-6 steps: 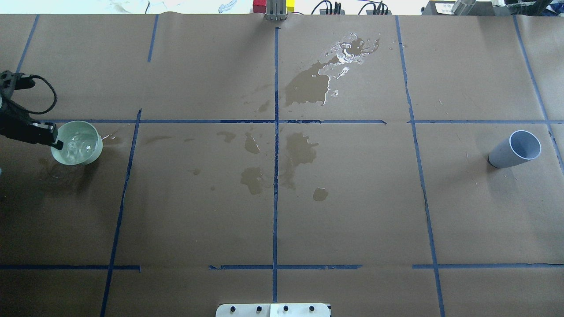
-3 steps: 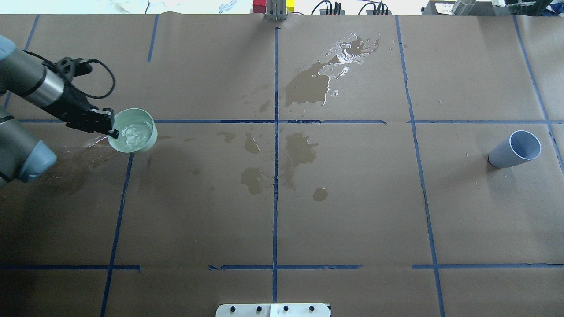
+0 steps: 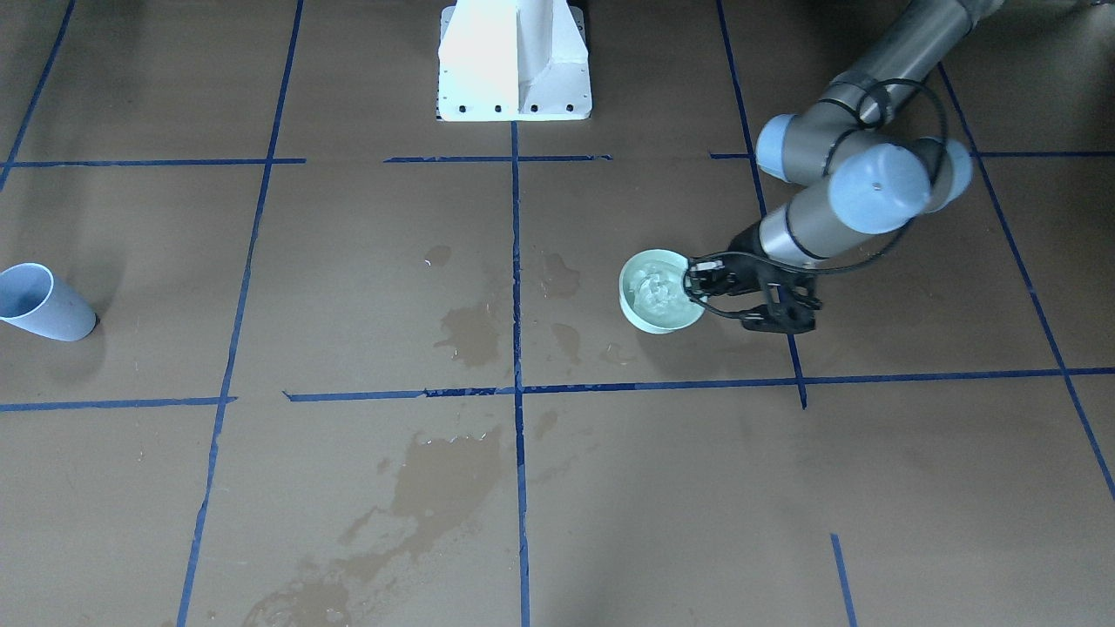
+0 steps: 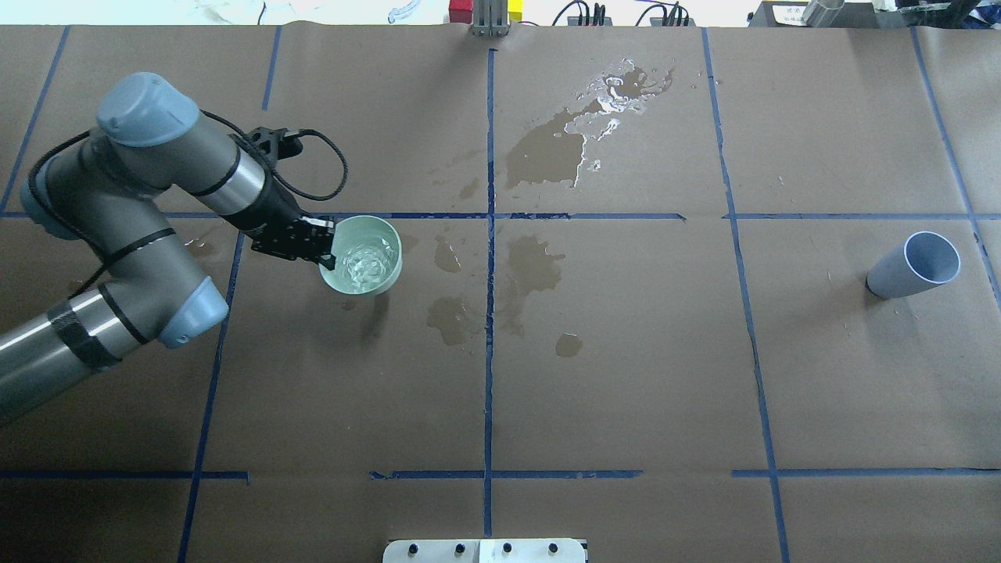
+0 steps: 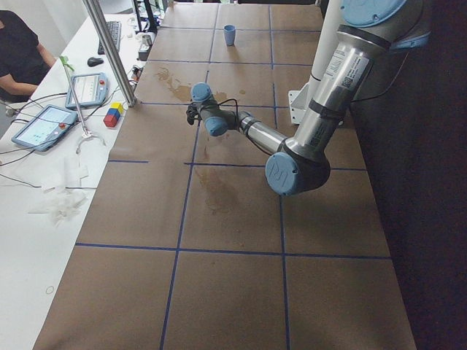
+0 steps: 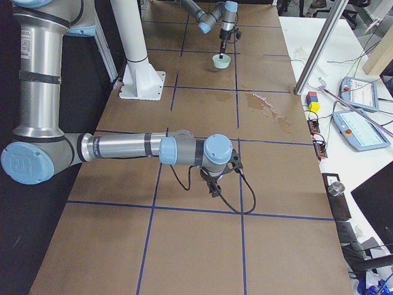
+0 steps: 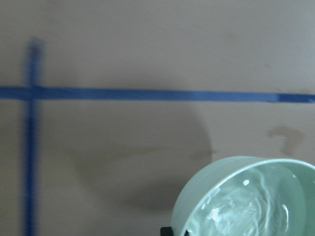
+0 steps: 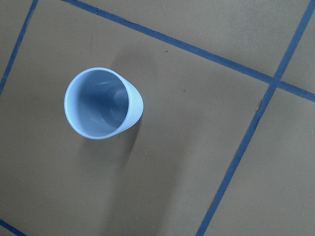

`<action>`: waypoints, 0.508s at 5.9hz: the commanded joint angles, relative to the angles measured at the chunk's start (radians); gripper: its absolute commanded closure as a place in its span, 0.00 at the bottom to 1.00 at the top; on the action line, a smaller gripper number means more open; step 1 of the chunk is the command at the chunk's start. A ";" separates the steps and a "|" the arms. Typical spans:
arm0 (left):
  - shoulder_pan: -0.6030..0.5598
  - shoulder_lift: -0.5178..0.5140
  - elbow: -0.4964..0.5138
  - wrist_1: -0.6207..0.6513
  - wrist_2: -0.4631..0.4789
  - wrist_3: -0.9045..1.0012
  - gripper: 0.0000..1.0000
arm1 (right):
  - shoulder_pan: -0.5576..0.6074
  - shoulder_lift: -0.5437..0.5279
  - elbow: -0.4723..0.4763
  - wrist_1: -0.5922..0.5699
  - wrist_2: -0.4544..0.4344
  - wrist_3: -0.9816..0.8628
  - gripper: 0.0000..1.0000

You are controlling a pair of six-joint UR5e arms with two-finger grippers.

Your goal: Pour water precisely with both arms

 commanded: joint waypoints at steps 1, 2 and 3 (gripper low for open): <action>0.068 -0.166 0.018 0.198 0.088 -0.014 1.00 | -0.007 0.002 0.004 0.001 0.000 0.000 0.00; 0.106 -0.208 0.054 0.214 0.138 -0.012 1.00 | -0.008 0.002 0.006 0.001 0.000 0.000 0.00; 0.123 -0.254 0.103 0.212 0.159 -0.012 1.00 | -0.010 0.002 0.006 0.001 0.000 -0.002 0.00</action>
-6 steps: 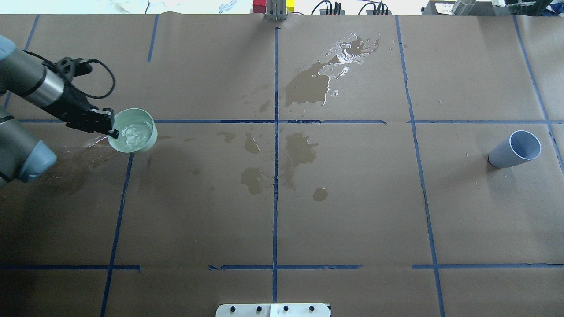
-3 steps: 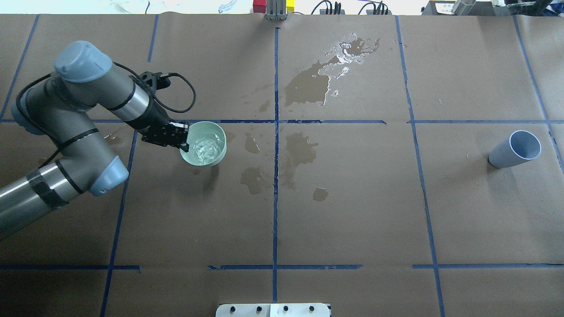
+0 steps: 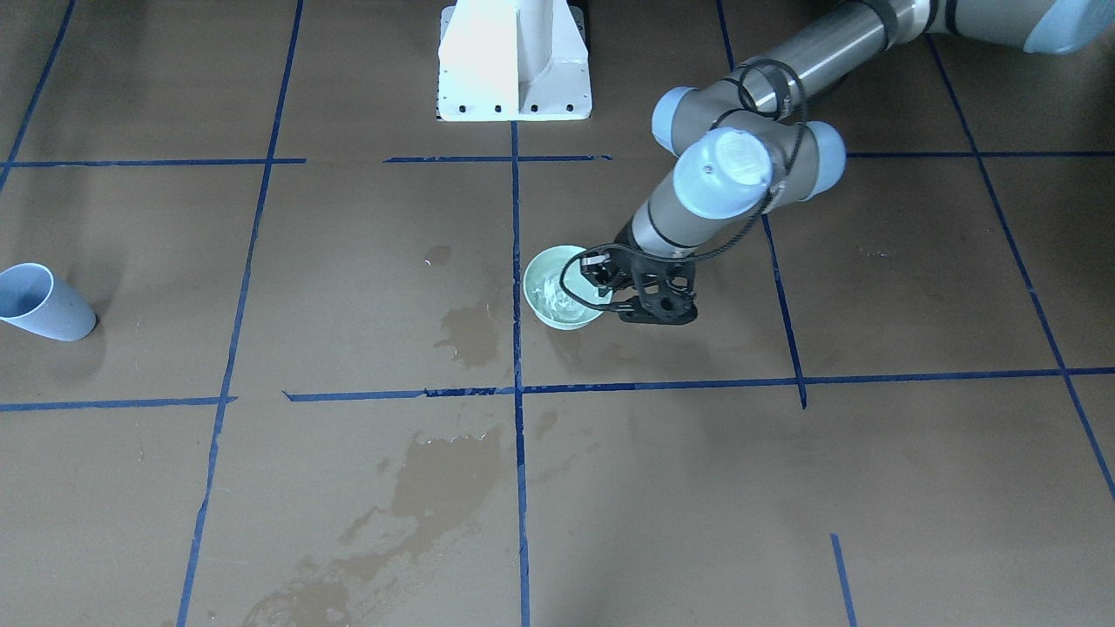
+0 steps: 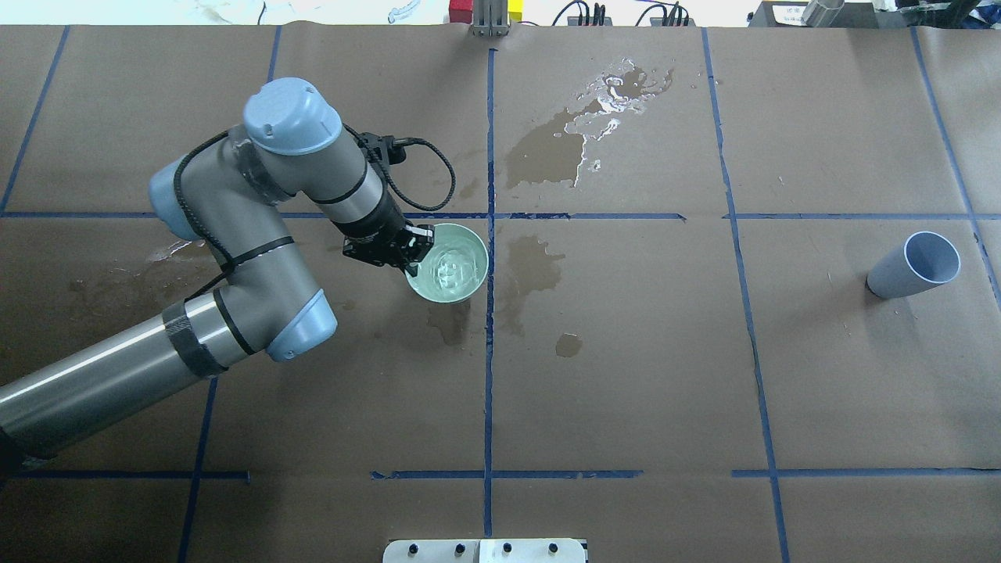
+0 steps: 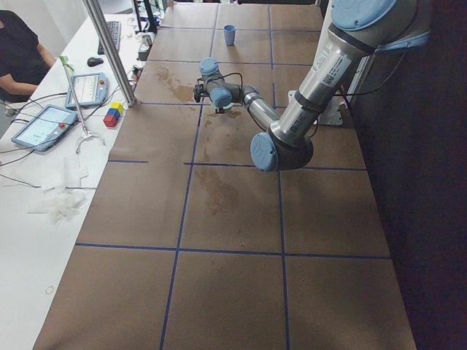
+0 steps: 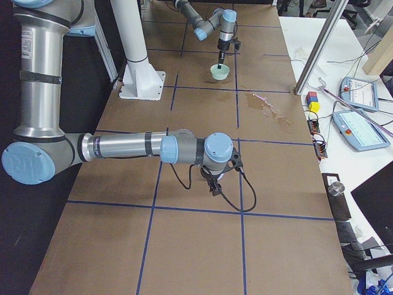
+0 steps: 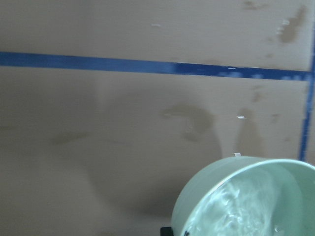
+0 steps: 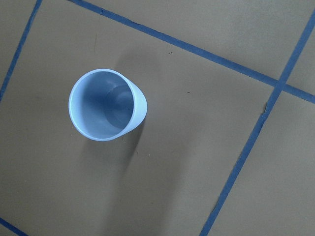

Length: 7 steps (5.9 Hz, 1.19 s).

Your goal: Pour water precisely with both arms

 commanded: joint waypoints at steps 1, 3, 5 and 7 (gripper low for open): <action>0.034 -0.077 0.078 0.012 0.047 -0.001 1.00 | -0.002 0.000 0.014 0.000 -0.001 0.002 0.00; 0.063 -0.086 0.093 0.005 0.100 -0.003 0.97 | -0.002 -0.003 0.028 -0.001 0.000 0.004 0.00; 0.072 -0.086 0.101 0.002 0.101 -0.001 0.84 | -0.002 -0.006 0.042 -0.001 0.002 0.004 0.00; 0.067 -0.085 0.096 -0.048 0.101 -0.003 0.30 | -0.005 -0.008 0.042 -0.001 0.000 0.005 0.00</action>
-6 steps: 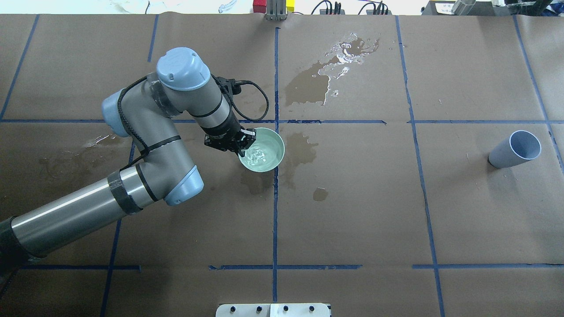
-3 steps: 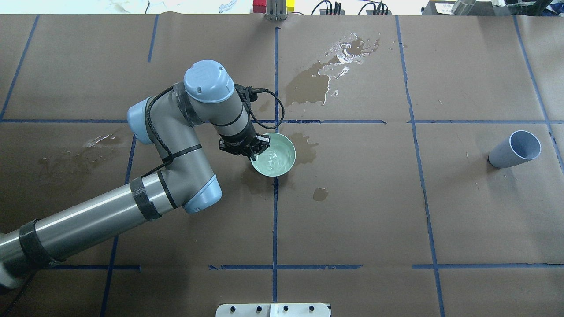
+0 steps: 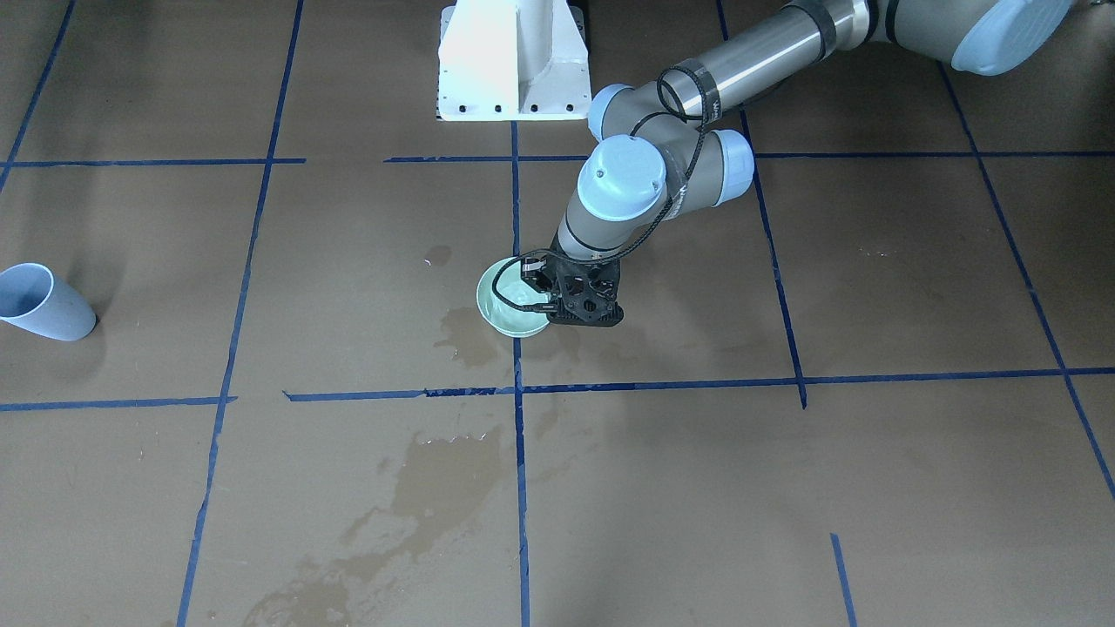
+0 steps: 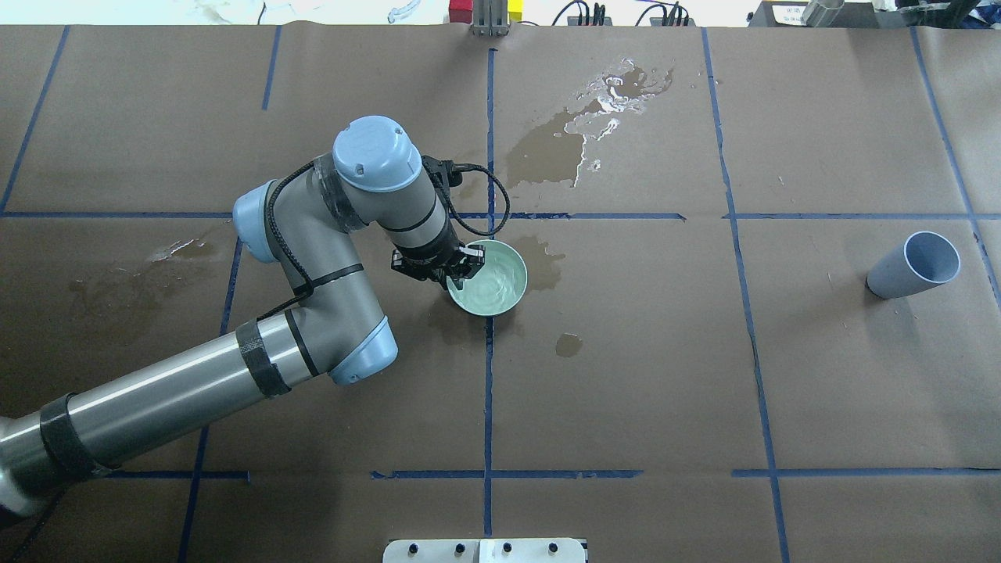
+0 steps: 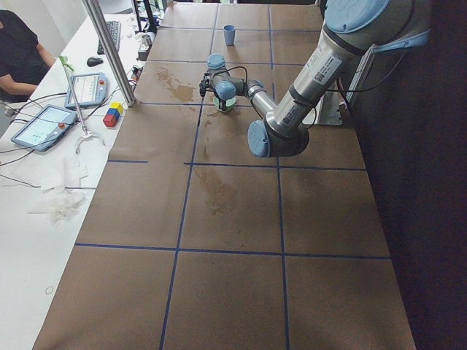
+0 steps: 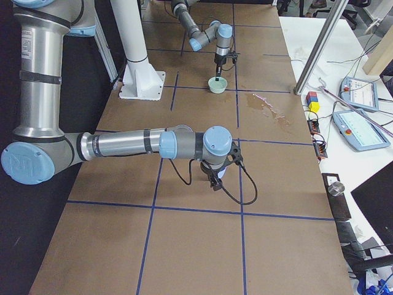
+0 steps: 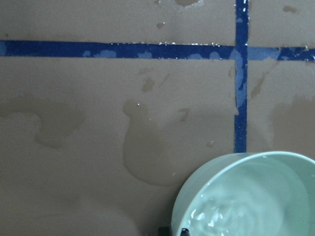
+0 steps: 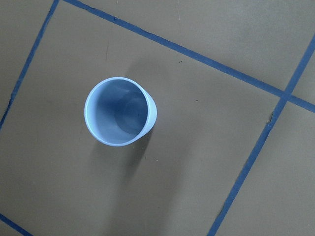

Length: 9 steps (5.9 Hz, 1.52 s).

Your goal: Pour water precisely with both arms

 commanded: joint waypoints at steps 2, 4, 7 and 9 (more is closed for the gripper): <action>-0.011 0.003 -0.030 -0.025 0.000 0.000 0.02 | -0.006 -0.017 0.007 0.000 0.000 0.098 0.00; -0.042 0.021 -0.118 -0.022 0.000 -0.042 0.01 | -0.044 -0.019 0.045 0.002 -0.001 0.155 0.00; -0.101 0.203 -0.354 -0.019 0.000 -0.046 0.01 | -0.075 -0.104 0.059 0.308 -0.012 0.268 0.00; -0.134 0.280 -0.443 -0.019 0.002 -0.046 0.01 | -0.208 -0.183 0.056 0.753 -0.079 0.742 0.00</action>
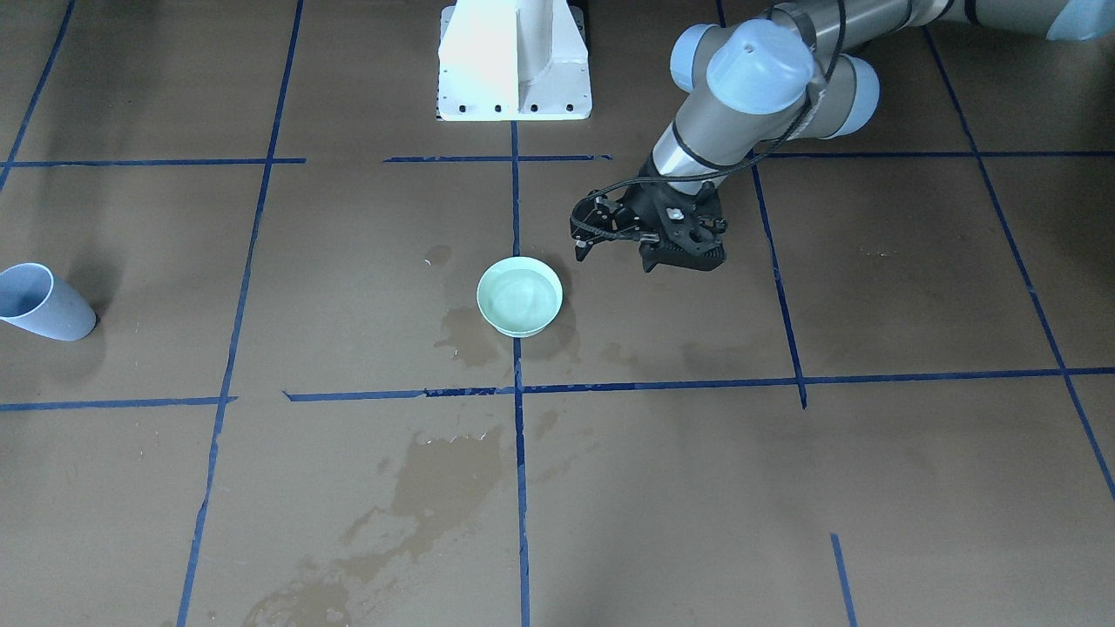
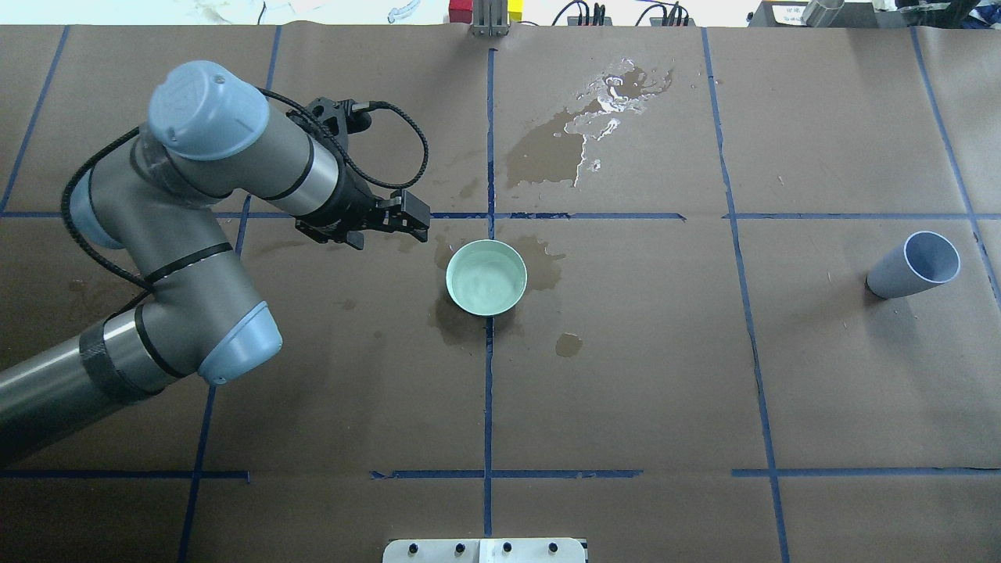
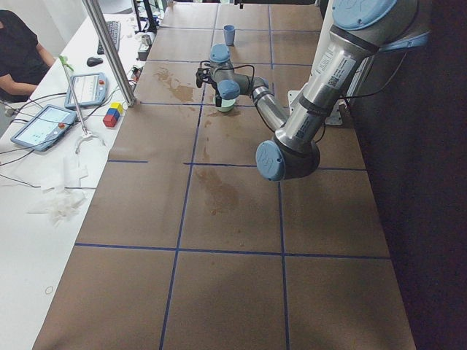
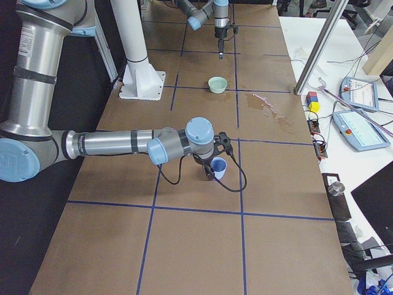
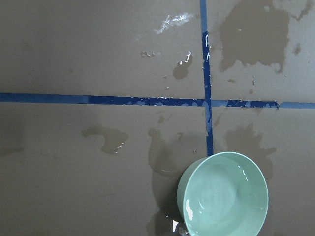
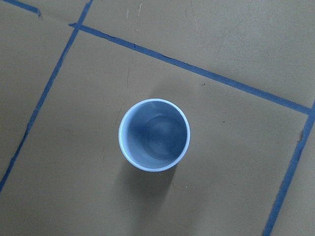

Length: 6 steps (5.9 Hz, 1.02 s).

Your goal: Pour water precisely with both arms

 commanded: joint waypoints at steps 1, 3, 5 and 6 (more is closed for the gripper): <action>-0.023 0.053 -0.052 0.000 0.000 0.000 0.01 | -0.156 -0.082 -0.001 0.412 -0.149 0.399 0.01; -0.023 0.060 -0.055 0.002 0.002 -0.002 0.00 | -0.255 -0.156 -0.005 0.636 -0.356 0.577 0.03; -0.023 0.072 -0.063 0.002 0.003 -0.002 0.00 | -0.387 -0.171 -0.006 0.710 -0.621 0.809 0.00; -0.023 0.072 -0.064 0.002 0.010 -0.006 0.00 | -0.421 -0.202 -0.024 0.800 -0.683 0.827 0.00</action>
